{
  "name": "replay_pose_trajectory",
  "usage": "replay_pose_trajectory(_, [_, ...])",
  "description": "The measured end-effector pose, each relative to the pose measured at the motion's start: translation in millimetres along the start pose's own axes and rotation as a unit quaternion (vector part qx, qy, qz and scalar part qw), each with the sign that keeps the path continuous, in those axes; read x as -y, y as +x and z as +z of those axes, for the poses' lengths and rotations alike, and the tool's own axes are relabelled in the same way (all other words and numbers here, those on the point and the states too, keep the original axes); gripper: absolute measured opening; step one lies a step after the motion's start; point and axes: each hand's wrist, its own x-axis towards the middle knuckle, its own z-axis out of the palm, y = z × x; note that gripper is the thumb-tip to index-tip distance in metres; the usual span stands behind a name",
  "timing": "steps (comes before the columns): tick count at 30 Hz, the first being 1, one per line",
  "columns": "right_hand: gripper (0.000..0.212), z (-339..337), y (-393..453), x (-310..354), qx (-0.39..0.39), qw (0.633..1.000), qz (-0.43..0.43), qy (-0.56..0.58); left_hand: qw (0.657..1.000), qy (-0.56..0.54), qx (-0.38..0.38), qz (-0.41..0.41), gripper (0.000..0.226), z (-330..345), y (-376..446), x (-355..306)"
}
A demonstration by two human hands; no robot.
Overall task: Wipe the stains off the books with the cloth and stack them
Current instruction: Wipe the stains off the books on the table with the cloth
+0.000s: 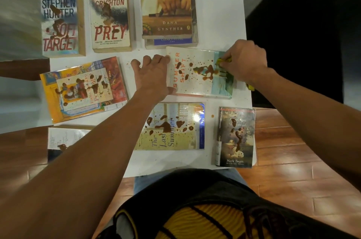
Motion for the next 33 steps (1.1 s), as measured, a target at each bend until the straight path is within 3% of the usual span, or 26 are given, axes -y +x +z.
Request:
replay_pose_trajectory(5, [0.028,0.5,-17.7,1.9,0.075,0.991,-0.101,-0.05,1.0,-0.003,-0.001,0.001,0.098,-0.1,0.4,0.6])
replay_pose_trajectory(10, [0.035,-5.3,0.2,5.1,0.026,0.999,-0.014,-0.036,1.0,-0.003,-0.001,0.001,0.097,0.1,0.1,-0.8])
replay_pose_trajectory(16, [0.029,-3.8,-11.3,7.1,0.084,0.989,-0.099,-0.064,1.0,-0.004,-0.001,0.003,0.098,0.4,1.4,2.2])
replay_pose_trajectory(21, [0.034,-9.8,3.7,9.0,0.024,0.999,-0.018,-0.039,1.0,-0.007,-0.003,0.002,0.096,1.5,0.9,0.7])
replay_pose_trajectory(26, [0.031,0.7,-22.8,11.1,0.093,0.984,-0.121,-0.089,1.0,-0.011,-0.005,0.002,0.097,3.1,1.7,2.6])
replay_pose_trajectory(31, [0.036,-7.5,-7.2,5.6,0.054,0.994,-0.049,-0.079,1.0,-0.018,-0.004,0.003,0.096,2.9,1.7,1.6])
replay_pose_trajectory(33, [0.033,-3.6,-10.6,10.7,0.056,0.994,-0.059,-0.079,1.0,-0.016,-0.004,0.002,0.096,2.4,1.5,2.5])
